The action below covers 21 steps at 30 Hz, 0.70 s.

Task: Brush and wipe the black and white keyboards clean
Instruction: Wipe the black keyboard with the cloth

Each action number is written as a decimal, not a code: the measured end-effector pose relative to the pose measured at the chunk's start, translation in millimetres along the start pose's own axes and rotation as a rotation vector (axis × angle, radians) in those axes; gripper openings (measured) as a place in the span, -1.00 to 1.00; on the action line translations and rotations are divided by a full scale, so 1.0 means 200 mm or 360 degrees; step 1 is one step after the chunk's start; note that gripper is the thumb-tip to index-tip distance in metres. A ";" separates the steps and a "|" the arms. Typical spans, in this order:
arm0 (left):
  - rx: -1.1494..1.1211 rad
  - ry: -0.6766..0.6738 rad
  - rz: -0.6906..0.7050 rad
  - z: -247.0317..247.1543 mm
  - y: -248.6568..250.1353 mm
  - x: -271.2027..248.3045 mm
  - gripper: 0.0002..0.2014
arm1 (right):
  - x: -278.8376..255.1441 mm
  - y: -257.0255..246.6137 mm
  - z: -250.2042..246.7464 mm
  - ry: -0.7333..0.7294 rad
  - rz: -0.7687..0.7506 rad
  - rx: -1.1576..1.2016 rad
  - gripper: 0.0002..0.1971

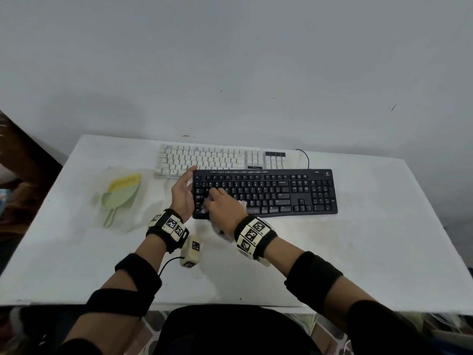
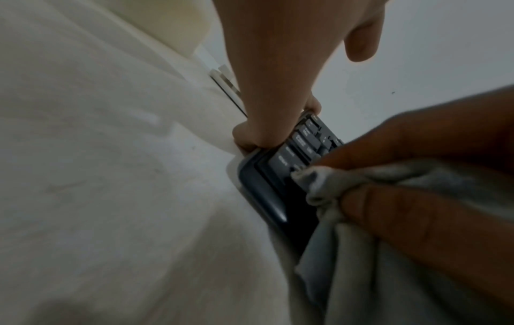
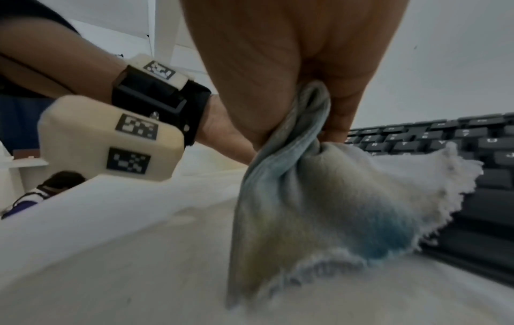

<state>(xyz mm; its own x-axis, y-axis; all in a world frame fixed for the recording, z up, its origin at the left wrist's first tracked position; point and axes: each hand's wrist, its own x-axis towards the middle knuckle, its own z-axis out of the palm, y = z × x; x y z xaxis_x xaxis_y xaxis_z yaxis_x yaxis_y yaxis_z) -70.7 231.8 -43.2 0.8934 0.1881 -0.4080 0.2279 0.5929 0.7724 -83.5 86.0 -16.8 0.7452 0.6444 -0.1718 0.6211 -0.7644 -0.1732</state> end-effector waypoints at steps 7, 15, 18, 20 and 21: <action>0.0051 -0.0020 0.0006 -0.01 -0.01 0.01 -0.56 | -0.15 0.16 -0.05 0.0011 0.0116 -0.0036 -0.70; 0.0090 -0.0031 0.0086 -0.01 -0.02 0.01 -0.62 | -0.19 0.23 -0.04 0.0219 0.0174 0.0234 -0.77; 0.0116 -0.0029 0.0111 0.00 -0.02 0.02 -0.73 | -0.15 0.14 -0.01 0.0161 0.0063 0.0218 -0.74; 0.0125 -0.0028 0.0116 0.00 -0.03 0.02 -0.71 | -0.17 0.15 -0.01 0.0143 0.0109 0.0213 -0.75; 0.0130 -0.0028 0.0120 0.00 -0.03 0.02 -0.69 | -0.18 0.17 -0.02 0.0147 0.0176 0.0234 -0.76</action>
<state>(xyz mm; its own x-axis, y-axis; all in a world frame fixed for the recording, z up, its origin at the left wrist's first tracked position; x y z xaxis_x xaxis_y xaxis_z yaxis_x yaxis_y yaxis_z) -68.6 229.8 -49.5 0.9156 0.2155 -0.3394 0.1902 0.5115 0.8380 -88.8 35.9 -12.9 0.8303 0.5466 -0.1090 0.4971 -0.8146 -0.2988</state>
